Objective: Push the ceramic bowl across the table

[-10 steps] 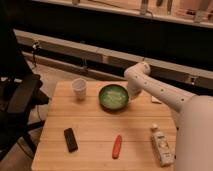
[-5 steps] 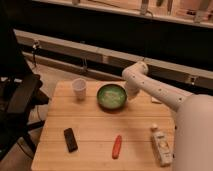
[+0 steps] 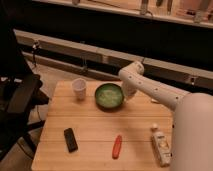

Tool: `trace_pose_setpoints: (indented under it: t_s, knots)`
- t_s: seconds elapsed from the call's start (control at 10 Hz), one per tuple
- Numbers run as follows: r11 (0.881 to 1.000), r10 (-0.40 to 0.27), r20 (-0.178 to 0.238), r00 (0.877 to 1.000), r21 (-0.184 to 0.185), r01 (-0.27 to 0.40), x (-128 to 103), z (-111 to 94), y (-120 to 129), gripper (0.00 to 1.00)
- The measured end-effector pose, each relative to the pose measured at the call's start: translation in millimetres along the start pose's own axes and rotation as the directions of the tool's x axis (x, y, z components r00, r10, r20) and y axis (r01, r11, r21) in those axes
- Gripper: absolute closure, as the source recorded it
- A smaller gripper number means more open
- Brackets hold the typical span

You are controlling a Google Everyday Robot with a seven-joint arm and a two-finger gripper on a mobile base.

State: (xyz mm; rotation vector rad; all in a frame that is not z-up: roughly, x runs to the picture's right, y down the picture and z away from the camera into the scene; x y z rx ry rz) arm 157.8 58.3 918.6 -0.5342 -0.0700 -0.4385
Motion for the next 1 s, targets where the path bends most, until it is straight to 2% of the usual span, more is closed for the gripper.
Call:
trace_pose_setpoints:
  t_s: [0.3,1.0]
  knots:
    - [1.000,-0.028,0.001,1.000,-0.003,0.028,-14,-1,-7,1.00]
    - [0.998,-0.070,0.004,0.998,-0.002,0.070,-25,-2,-12,1.00]
